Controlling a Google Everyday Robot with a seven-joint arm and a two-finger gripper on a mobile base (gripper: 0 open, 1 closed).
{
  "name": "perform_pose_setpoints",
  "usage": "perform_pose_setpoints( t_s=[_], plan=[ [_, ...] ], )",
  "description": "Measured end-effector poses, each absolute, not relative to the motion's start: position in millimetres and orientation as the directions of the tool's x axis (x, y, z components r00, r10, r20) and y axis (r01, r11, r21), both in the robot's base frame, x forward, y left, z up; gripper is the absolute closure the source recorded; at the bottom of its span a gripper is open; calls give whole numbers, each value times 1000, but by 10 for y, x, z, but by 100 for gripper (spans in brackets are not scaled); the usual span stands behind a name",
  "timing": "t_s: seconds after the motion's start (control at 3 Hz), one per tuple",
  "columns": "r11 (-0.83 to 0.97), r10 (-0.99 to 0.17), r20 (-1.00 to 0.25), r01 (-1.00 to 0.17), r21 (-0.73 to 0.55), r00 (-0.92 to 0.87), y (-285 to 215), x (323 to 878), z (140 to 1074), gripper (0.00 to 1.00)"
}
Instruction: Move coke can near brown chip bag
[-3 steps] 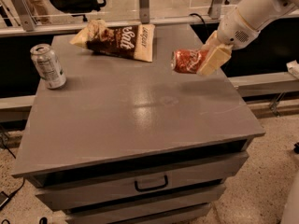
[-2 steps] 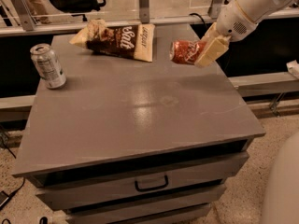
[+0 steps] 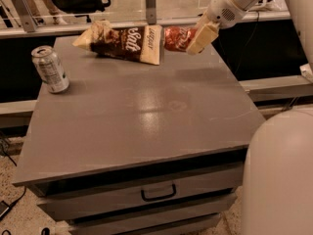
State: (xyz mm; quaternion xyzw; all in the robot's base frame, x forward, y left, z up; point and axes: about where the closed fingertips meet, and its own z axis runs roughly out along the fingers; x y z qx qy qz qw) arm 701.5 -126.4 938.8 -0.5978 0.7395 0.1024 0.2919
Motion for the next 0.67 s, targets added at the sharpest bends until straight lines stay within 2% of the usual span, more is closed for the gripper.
perform_pose_setpoints(
  t_s=[0.67],
  plan=[
    [239, -834, -550, -925, -294, -41, -884, 7331, 9296, 100]
  ],
)
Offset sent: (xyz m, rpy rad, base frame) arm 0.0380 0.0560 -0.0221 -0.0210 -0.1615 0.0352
